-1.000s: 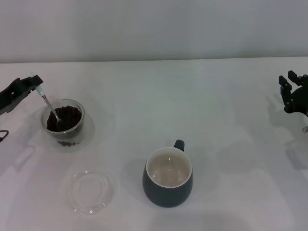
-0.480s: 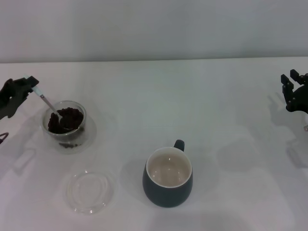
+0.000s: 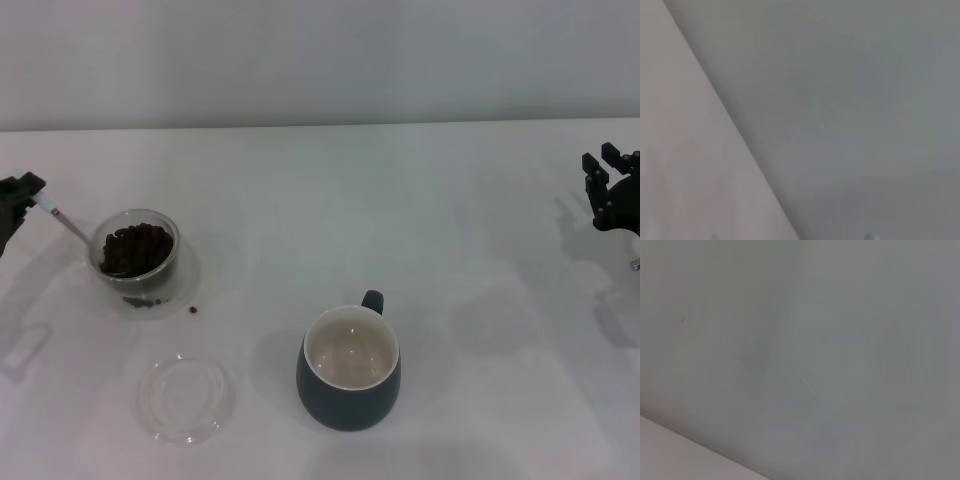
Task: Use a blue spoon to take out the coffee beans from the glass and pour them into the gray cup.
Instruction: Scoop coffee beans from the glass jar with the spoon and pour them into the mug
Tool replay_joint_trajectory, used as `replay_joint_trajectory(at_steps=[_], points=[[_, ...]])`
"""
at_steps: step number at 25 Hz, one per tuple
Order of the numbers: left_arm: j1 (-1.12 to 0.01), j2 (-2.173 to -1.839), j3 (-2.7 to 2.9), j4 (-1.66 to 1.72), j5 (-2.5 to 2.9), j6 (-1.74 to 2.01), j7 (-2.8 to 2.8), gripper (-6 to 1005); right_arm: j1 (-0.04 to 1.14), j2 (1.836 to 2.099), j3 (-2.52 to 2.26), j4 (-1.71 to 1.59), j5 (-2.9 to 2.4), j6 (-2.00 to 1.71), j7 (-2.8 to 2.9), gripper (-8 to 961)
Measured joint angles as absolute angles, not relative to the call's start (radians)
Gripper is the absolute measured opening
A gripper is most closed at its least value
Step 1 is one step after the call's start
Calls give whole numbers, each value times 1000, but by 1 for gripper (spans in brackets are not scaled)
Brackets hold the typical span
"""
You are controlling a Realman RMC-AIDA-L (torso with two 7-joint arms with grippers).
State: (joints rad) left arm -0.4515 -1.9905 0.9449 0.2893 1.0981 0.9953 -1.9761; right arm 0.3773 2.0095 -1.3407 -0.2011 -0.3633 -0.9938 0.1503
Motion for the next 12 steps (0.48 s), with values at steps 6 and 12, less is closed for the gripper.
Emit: replay_joint_trajectory(at_steps=[6, 12], points=[[-436, -1990, 945, 299, 1081, 1041, -1962, 123, 380, 2010, -1341, -201, -365, -994, 149, 280], [-446, -1990, 945, 303, 1082, 1092, -1941, 124, 386, 2009, -1341, -201, -369, -994, 149, 281]])
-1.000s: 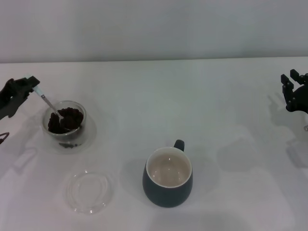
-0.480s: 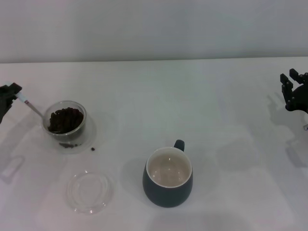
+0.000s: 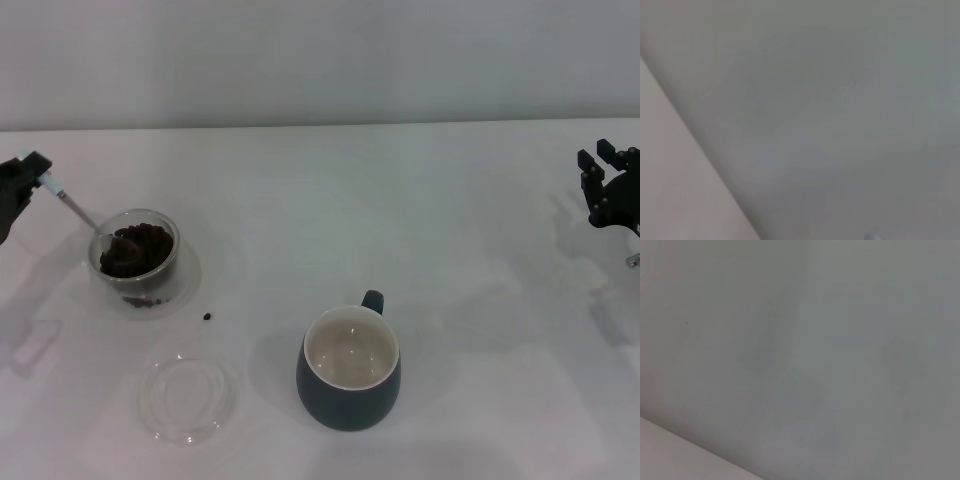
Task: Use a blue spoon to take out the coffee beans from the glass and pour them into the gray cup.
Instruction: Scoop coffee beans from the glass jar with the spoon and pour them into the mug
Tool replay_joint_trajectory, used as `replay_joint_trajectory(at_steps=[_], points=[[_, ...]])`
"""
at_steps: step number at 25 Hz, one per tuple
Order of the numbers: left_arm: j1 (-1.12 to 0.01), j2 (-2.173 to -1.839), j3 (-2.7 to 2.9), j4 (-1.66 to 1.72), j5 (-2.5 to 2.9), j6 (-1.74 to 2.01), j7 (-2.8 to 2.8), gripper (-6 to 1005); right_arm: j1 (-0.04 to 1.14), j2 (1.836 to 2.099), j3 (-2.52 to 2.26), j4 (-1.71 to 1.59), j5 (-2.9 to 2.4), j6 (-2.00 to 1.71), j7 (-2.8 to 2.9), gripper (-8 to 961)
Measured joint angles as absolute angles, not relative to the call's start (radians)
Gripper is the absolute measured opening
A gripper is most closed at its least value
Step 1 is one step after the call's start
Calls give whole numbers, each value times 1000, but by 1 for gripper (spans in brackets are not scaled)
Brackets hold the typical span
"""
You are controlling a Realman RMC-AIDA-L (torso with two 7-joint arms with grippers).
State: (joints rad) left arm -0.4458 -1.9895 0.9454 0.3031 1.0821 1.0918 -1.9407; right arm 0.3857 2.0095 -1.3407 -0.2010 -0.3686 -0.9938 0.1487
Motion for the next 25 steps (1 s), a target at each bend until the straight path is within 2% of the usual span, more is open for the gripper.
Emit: replay_joint_trajectory(at_steps=[17, 25], points=[[-600, -1988, 956, 298, 1214, 1130, -1941, 123, 417, 2011, -1341, -207, -364, -998, 147, 285], [-710, -2002, 957, 294, 1329, 1127, -1988, 123, 429, 2011, -1340, -207, -359, -995, 147, 286]])
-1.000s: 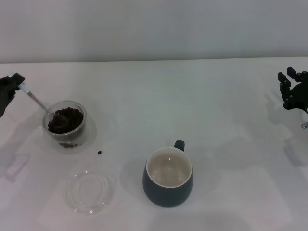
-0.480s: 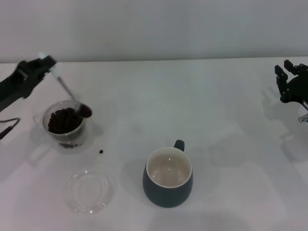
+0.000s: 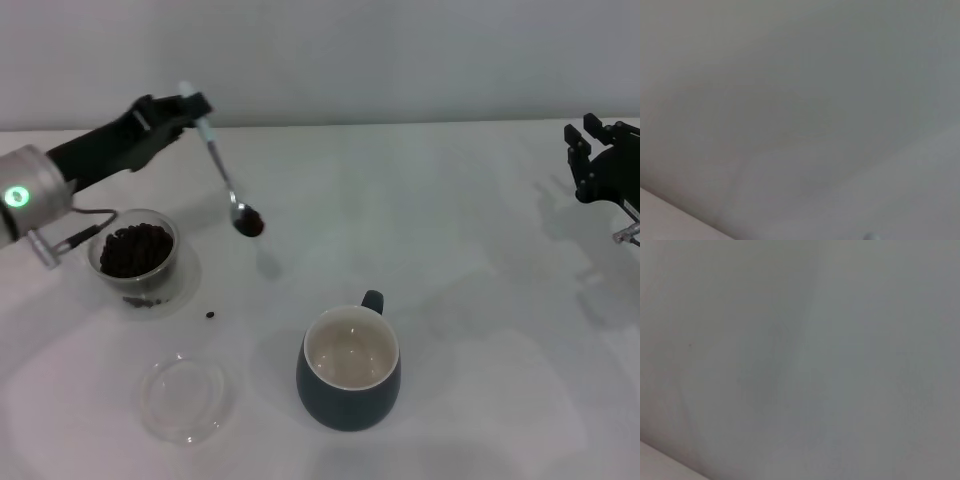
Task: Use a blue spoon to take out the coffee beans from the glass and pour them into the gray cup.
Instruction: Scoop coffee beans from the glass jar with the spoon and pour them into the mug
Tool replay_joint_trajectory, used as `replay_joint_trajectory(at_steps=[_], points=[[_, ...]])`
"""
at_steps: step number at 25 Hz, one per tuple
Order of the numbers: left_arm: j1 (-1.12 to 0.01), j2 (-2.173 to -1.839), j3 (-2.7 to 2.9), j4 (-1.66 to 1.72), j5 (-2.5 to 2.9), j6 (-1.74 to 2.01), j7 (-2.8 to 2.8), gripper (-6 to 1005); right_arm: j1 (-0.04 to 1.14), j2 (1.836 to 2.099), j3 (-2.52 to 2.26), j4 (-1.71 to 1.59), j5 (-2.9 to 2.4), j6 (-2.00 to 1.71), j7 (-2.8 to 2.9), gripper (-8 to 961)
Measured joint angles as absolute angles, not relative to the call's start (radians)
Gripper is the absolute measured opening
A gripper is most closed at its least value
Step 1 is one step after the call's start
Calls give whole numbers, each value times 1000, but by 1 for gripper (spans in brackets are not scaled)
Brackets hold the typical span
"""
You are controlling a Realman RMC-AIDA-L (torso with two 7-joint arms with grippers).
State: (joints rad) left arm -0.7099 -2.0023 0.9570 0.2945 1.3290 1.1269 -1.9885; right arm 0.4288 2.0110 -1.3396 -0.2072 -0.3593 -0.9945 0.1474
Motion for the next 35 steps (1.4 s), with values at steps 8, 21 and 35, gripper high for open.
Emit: replay_joint_trajectory(at_steps=[8, 21, 35], points=[[-775, -2025, 965, 298, 1417, 1130, -2037, 124, 433, 2011, -1339, -221, -345, -1002, 154, 288], [-815, -2061, 1038, 305, 1423, 1156, -2082, 124, 431, 2011, -1337, -232, -340, -1005, 154, 290], [-838, -2072, 1140, 313, 1431, 1152, -2086, 123, 420, 2012, -1339, -225, -341, -1006, 159, 293]])
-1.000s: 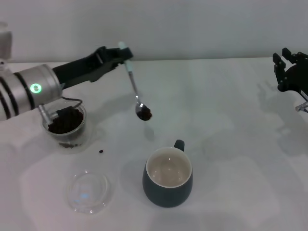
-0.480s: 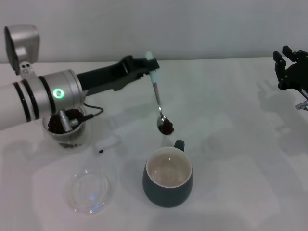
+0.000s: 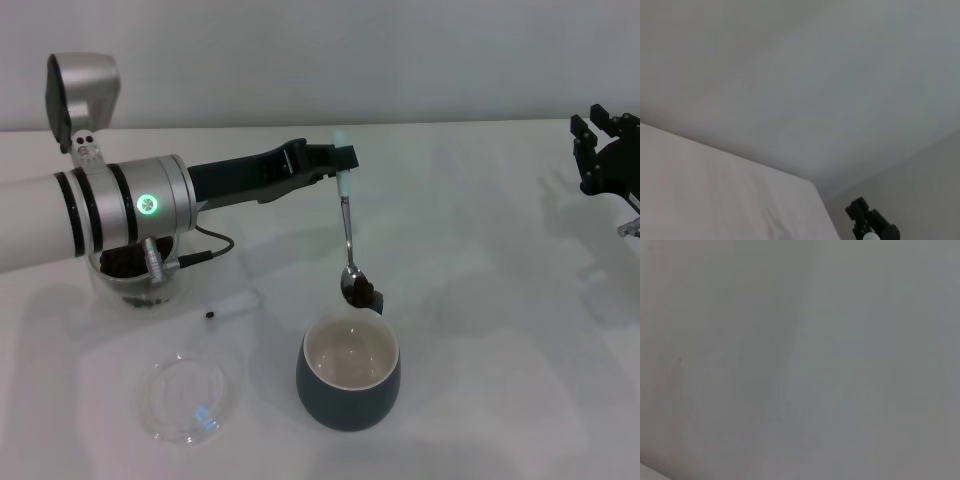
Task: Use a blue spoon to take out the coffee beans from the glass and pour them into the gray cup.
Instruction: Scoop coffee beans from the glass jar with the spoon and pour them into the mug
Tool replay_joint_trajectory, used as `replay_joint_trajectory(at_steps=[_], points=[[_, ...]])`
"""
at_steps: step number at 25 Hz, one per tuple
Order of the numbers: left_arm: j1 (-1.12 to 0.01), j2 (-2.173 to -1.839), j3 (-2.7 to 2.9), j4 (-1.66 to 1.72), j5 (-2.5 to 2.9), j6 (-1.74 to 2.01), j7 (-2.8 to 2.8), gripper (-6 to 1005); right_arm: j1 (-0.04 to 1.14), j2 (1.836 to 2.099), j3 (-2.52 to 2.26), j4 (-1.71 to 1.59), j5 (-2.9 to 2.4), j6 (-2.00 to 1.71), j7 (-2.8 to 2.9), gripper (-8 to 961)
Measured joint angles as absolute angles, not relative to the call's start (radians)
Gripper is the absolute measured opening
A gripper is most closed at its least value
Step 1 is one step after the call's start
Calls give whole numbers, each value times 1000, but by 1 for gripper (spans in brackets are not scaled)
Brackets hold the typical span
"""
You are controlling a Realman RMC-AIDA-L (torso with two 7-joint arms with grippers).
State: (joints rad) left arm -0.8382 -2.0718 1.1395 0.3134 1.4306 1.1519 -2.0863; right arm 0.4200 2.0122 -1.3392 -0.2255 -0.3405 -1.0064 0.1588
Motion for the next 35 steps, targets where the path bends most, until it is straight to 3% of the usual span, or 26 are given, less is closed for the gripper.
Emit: replay_joint_trajectory(at_steps=[35], points=[[-815, -2079, 1288, 388, 1480, 1131, -1748, 124, 425, 2014, -1347, -219, -339, -997, 190, 300]])
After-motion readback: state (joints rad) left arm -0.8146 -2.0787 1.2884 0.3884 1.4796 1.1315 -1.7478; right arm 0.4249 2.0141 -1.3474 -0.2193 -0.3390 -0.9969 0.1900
